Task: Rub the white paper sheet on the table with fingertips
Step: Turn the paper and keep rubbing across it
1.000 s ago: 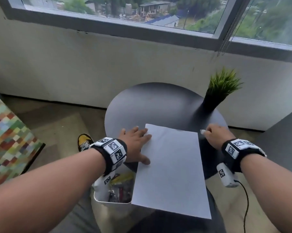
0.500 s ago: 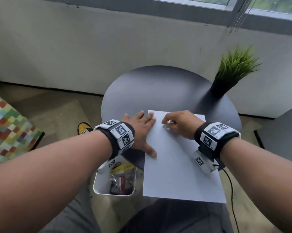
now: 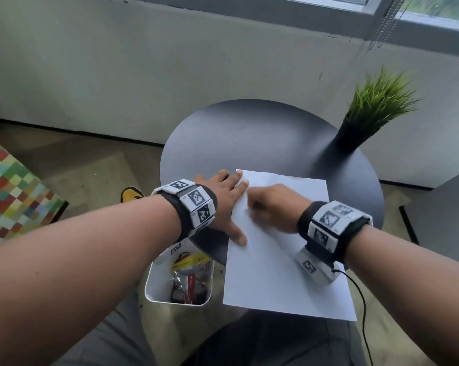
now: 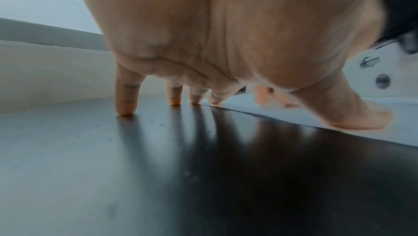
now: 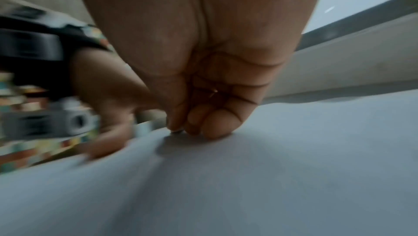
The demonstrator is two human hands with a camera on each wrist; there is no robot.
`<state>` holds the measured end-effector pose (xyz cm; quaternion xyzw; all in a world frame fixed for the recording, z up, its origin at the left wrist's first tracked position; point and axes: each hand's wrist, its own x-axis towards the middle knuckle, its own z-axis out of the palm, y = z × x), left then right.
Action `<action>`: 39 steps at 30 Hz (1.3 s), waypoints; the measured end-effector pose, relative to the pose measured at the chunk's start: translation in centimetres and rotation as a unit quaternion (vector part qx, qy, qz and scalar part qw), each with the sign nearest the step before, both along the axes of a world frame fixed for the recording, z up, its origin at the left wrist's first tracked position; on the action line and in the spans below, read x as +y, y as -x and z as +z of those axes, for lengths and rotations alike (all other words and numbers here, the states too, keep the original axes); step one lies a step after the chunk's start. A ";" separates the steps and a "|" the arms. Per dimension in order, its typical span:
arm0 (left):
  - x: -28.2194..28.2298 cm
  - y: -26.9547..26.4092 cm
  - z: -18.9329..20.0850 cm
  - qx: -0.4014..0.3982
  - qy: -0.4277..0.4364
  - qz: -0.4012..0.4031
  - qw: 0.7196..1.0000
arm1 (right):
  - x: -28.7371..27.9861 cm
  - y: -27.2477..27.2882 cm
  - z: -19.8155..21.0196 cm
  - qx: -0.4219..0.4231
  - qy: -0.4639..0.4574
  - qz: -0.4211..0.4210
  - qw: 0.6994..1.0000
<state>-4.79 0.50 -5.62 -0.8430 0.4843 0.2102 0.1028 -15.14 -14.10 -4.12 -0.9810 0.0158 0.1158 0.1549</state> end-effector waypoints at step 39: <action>-0.7 0.3 1.2 -0.013 -0.025 -0.014 0.999 | -3.2 3.5 0.2 0.013 0.008 -0.153 0.988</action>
